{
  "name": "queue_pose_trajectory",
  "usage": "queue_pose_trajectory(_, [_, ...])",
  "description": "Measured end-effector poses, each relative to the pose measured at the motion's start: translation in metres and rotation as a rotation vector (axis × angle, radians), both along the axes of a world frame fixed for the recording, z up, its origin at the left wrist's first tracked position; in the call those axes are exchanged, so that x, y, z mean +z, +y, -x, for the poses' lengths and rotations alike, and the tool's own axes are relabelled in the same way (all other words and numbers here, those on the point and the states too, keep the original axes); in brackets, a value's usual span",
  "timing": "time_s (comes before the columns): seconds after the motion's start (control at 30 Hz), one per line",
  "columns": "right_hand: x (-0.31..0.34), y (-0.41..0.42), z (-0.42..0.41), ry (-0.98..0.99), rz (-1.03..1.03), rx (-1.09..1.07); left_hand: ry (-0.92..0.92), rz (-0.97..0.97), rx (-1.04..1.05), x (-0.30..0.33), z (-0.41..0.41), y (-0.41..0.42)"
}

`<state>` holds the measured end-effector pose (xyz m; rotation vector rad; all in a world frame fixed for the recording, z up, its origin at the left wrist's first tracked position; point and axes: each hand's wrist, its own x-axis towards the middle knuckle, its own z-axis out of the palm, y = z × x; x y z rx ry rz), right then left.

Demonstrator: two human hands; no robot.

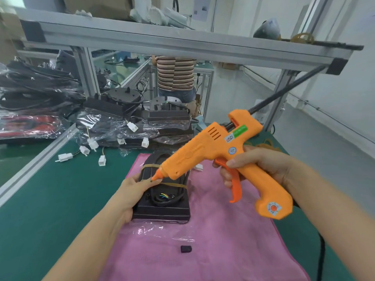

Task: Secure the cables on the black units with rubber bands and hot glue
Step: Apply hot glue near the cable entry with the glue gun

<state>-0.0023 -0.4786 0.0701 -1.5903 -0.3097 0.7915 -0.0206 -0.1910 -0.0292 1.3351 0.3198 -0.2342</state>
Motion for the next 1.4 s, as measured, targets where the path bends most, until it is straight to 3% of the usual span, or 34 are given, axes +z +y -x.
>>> queue_pose_trajectory(0.5, [0.027, -0.008, -0.019, -0.002, 0.169, 0.148, 0.011, 0.059, -0.029, -0.001, 0.003, 0.003])
queue_pose_trajectory(1.4, [0.023, 0.007, -0.033, 0.035, 0.195, 0.191, -0.051, 0.065, -0.024, 0.0, 0.006, 0.002])
